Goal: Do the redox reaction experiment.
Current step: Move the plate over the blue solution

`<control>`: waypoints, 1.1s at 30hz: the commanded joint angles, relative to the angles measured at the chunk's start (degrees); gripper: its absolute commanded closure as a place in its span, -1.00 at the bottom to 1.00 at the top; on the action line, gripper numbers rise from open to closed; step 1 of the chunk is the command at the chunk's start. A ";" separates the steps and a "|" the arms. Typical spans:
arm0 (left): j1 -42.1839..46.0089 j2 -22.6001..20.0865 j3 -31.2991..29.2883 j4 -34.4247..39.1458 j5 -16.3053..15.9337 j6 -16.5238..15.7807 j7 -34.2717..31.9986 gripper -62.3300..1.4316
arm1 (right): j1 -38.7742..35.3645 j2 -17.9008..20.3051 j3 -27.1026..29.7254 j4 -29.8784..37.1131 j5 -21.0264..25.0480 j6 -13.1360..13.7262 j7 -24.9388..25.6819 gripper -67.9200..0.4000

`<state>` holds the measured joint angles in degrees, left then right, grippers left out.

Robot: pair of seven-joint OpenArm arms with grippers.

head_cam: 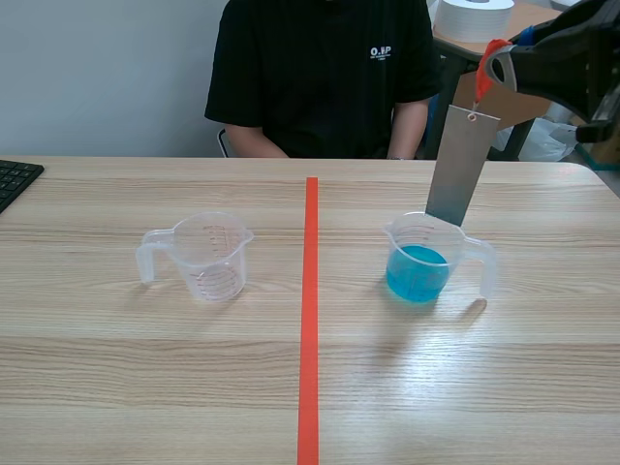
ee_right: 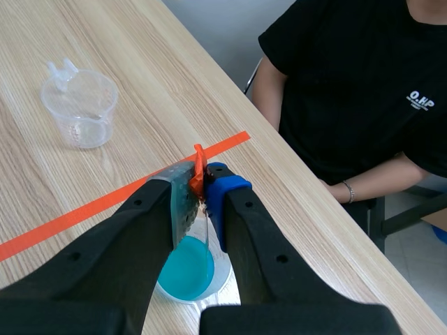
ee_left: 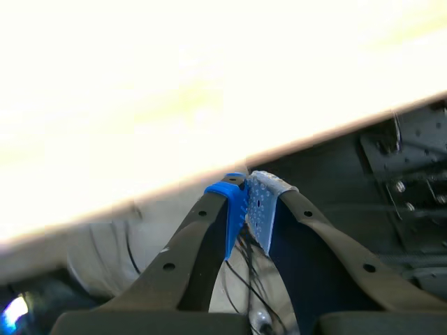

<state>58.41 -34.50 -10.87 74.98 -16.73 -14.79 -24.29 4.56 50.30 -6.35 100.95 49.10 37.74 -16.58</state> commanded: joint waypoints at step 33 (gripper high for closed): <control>-46.86 -10.21 29.33 14.01 9.40 -6.82 4.81 0.81 | 0.98 0.79 2.60 0.46 0.63 -0.37 1.49 0.94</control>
<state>11.79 -45.80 19.07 88.23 -6.98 -21.65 -19.20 4.56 50.30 -4.71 100.97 49.10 37.76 -16.38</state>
